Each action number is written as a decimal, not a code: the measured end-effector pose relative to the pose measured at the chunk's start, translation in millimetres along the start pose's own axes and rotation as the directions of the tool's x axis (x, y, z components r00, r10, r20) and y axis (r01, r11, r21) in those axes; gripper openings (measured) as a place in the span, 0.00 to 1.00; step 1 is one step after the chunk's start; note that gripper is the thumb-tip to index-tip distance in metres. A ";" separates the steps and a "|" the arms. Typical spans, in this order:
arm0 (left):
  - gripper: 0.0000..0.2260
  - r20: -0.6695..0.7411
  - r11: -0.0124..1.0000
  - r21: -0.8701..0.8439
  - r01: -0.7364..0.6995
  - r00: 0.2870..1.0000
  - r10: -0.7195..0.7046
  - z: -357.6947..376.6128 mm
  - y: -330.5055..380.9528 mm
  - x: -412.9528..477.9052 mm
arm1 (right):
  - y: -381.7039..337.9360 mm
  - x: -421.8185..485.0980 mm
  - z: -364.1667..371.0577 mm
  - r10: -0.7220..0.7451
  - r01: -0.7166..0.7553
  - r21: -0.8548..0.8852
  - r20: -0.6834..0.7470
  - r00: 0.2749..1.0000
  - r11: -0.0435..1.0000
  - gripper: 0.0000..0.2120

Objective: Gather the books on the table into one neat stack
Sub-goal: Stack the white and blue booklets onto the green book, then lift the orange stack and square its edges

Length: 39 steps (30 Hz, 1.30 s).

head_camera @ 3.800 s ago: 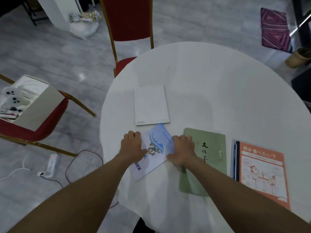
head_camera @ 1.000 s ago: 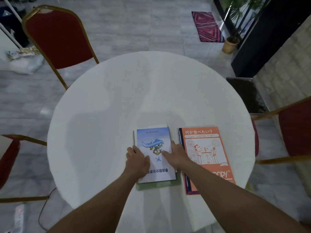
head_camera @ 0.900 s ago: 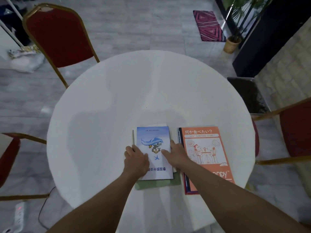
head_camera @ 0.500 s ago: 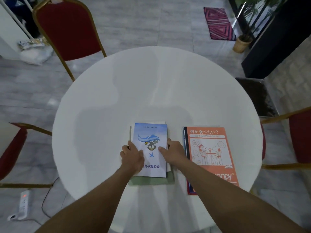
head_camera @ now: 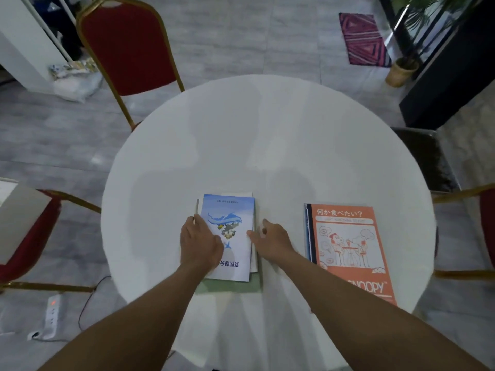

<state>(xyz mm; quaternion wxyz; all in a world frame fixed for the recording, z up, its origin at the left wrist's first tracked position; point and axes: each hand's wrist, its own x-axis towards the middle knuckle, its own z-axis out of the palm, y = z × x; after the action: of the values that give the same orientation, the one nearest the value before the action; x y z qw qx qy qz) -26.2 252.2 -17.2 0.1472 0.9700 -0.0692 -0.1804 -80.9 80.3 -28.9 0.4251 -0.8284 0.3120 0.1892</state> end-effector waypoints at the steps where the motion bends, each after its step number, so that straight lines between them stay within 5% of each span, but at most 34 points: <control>1: 0.31 -0.054 0.999 0.001 -0.037 0.998 0.037 0.9 6.6 -1.9 | 5.2 -1.9 -7.2 0.006 -0.006 0.013 -0.014 1.000 1.000 0.30; 5: 0.26 -0.096 0.991 -0.056 -0.118 0.989 0.112 10.4 50.3 -8.2 | 36.2 -12.3 -44.9 -0.011 0.022 0.059 -0.175 0.985 0.998 0.30; 13: 0.21 0.144 0.949 -0.085 -0.303 0.939 0.313 64.2 143.8 -26.2 | 132.6 -39.1 -117.9 0.119 -0.130 -0.003 -0.379 0.918 0.992 0.28; 18: 0.22 0.318 0.979 -0.126 -0.158 0.929 0.190 95.2 182.9 -43.0 | 184.4 -50.3 -138.4 0.214 -0.243 -0.028 -0.386 0.897 0.970 0.34; 24: 0.20 0.347 0.964 -0.263 0.045 0.936 0.051 108.8 204.9 -49.7 | 196.2 -43.1 -141.7 0.316 -0.303 0.092 -0.310 0.896 0.949 0.38; 31: 0.14 0.493 0.725 -0.588 0.359 0.869 -0.031 104.9 205.4 -45.7 | 196.6 -38.1 -148.1 0.397 -0.335 0.258 -0.242 0.885 0.906 0.36; 35: 0.21 0.494 0.606 -0.696 0.385 0.870 0.015 94.2 212.1 -49.4 | 194.6 -41.9 -146.9 0.376 -0.297 0.293 -0.265 0.888 0.909 0.33; 39: 0.21 0.359 0.570 -0.788 0.234 0.926 0.116 72.3 217.3 -47.0 | 183.0 -48.5 -160.2 0.290 -0.118 0.572 -0.220 0.932 0.812 0.32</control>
<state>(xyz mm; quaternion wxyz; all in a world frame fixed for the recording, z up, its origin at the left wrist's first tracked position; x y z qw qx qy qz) -114.1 36.4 1.3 0.5568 0.7398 0.0284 -0.3767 -232.9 -115.3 -17.3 0.5699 -0.6512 0.5010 0.0101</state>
